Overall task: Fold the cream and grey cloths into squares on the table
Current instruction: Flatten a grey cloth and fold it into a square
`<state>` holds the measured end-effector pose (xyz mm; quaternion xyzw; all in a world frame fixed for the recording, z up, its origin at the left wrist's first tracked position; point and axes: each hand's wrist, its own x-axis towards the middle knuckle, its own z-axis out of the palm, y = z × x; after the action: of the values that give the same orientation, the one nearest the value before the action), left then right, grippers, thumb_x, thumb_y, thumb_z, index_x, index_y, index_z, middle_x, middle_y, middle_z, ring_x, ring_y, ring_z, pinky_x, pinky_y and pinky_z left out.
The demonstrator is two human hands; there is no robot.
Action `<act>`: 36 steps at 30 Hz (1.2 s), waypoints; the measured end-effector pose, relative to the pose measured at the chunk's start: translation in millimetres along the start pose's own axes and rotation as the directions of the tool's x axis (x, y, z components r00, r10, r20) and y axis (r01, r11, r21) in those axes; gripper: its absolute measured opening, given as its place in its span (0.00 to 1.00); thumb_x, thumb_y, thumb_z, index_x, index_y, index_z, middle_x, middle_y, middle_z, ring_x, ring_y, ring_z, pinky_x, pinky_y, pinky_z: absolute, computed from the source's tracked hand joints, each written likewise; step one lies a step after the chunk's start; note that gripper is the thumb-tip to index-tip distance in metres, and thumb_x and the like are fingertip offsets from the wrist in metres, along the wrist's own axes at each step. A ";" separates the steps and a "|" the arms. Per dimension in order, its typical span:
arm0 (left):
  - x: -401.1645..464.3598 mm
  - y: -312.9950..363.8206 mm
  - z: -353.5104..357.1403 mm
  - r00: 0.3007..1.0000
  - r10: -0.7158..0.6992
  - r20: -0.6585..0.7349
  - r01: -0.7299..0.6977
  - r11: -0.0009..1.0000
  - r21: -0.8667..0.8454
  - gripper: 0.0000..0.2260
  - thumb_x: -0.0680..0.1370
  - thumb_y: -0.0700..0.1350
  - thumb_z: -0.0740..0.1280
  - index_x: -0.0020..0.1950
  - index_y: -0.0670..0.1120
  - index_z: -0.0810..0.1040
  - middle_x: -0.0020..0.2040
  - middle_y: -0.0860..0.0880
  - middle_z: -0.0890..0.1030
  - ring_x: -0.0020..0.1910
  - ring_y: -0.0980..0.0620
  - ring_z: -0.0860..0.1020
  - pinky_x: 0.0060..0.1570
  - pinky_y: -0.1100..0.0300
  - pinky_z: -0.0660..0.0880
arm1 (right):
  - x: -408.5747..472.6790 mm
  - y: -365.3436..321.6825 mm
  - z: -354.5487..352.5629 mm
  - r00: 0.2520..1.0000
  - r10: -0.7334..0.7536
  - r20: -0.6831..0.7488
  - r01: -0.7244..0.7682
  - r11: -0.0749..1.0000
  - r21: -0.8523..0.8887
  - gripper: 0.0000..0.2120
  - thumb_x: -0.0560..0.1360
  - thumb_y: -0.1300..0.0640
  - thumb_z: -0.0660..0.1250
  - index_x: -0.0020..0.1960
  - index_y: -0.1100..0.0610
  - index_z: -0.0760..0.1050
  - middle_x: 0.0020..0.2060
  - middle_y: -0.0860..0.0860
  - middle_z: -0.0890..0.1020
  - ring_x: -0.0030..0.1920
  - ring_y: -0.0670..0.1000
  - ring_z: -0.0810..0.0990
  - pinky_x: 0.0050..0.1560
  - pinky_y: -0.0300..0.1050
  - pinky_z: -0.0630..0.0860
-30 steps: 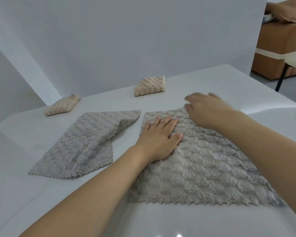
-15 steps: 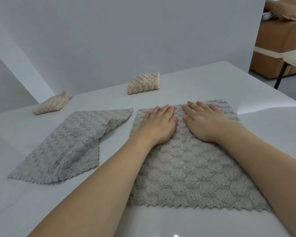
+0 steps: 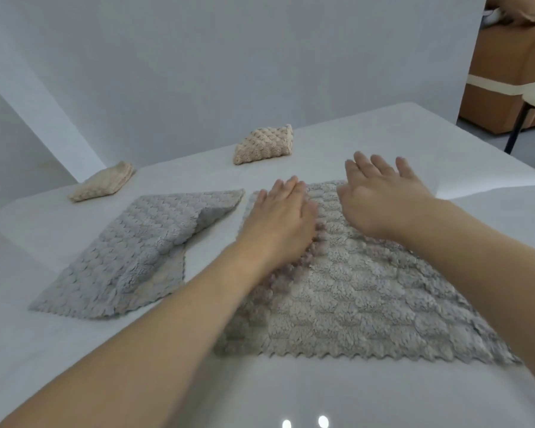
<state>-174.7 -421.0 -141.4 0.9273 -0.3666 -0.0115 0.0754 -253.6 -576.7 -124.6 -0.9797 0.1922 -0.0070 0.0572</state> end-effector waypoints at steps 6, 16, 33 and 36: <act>-29.1 -25.3 9.2 0.986 -0.087 0.140 0.081 0.996 0.046 0.26 0.84 0.57 0.41 0.81 0.51 0.42 0.81 0.54 0.41 0.78 0.56 0.40 0.77 0.53 0.39 | -39.1 25.2 22.5 0.996 0.035 0.081 -0.040 0.997 0.071 0.28 0.82 0.46 0.39 0.79 0.52 0.41 0.78 0.48 0.41 0.78 0.49 0.40 0.76 0.53 0.39; -89.2 -6.8 9.2 0.993 -0.040 0.114 0.037 0.999 0.024 0.26 0.84 0.57 0.42 0.81 0.52 0.42 0.80 0.56 0.40 0.78 0.59 0.38 0.77 0.55 0.38 | -81.5 4.0 27.6 0.999 -0.036 0.040 0.033 0.996 0.087 0.28 0.82 0.46 0.39 0.79 0.53 0.41 0.79 0.49 0.42 0.78 0.49 0.40 0.76 0.51 0.38; -94.8 -13.3 -22.9 0.992 -0.100 0.076 0.093 0.991 0.095 0.27 0.84 0.55 0.43 0.80 0.50 0.41 0.80 0.53 0.38 0.77 0.56 0.35 0.76 0.55 0.34 | -72.1 -10.8 11.3 0.998 -0.050 0.032 0.047 0.995 0.090 0.29 0.82 0.46 0.39 0.79 0.57 0.39 0.78 0.53 0.40 0.78 0.52 0.38 0.76 0.53 0.37; -32.6 16.3 -31.4 0.996 -0.017 -0.085 0.016 1.000 -0.014 0.25 0.85 0.51 0.47 0.81 0.47 0.46 0.81 0.51 0.43 0.79 0.53 0.40 0.76 0.54 0.37 | -26.2 -23.3 8.4 0.994 -0.108 -0.036 0.110 0.992 0.064 0.28 0.83 0.48 0.41 0.79 0.58 0.41 0.78 0.53 0.42 0.78 0.53 0.40 0.76 0.55 0.38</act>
<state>-207.2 -406.4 -109.0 0.9294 -0.3552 0.0250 0.0971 -268.7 -544.4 -130.0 -0.9860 0.1391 -0.0326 0.0857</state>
